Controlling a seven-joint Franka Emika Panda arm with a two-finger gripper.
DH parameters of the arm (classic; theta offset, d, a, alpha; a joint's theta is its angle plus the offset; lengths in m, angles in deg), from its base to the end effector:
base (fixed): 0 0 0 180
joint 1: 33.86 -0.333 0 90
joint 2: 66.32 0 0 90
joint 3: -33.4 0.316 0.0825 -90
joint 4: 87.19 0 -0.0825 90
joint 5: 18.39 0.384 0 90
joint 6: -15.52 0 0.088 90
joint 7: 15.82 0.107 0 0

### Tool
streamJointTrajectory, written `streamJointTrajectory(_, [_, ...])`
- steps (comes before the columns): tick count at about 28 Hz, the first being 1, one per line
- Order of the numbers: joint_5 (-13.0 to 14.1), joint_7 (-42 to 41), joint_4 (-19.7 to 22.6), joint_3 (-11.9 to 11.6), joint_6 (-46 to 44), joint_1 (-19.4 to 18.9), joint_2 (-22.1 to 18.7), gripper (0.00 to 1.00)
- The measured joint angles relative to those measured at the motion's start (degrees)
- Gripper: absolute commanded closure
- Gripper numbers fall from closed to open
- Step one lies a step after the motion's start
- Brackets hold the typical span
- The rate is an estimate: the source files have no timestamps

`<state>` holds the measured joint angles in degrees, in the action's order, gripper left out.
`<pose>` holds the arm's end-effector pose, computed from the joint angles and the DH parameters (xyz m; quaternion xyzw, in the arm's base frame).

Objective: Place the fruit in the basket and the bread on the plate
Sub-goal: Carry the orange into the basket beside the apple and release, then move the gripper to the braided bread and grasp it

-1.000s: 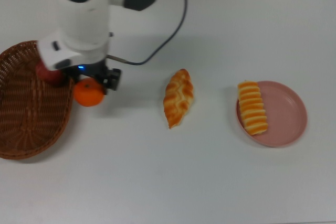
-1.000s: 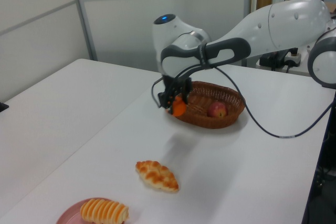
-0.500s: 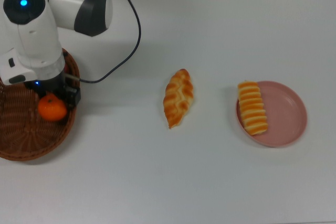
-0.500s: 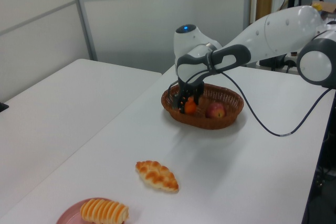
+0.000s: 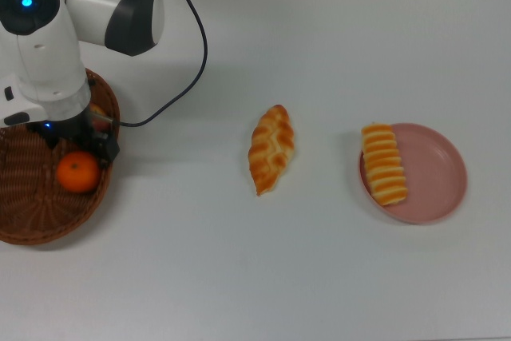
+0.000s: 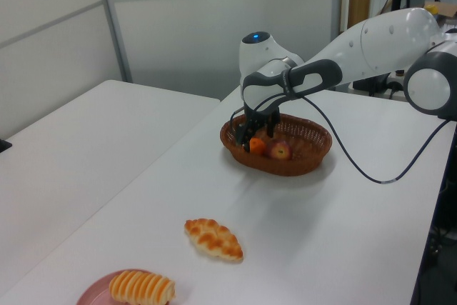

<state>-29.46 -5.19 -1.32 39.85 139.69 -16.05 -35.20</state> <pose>0.6961 -0.1613 0.3671 0.9848 -0.1515 0.0643 0.0552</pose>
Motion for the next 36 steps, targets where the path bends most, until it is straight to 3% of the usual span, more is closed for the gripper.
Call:
streamJointTrajectory(5, [0.32, 0.00, -0.16, 0.80, -3.58, -0.17, -1.53, 0.00])
streamJointTrajectory(10, [3.45, 0.00, -0.23, 2.34, -10.00, -2.56, -4.64, 0.00])
streamJointTrajectory(14, [4.50, 0.01, -0.13, 2.82, -14.03, -8.04, -6.17, 0.00])
streamJointTrajectory(21, [4.57, 2.20, 2.15, 2.93, -14.78, -20.04, -5.42, 0.00])
streamJointTrajectory(26, [4.57, 3.37, 2.96, 2.90, -14.71, -24.92, -3.90, 0.00])
streamJointTrajectory(36, [4.45, 3.44, 3.07, 2.26, -13.93, -25.62, -0.08, 0.00])
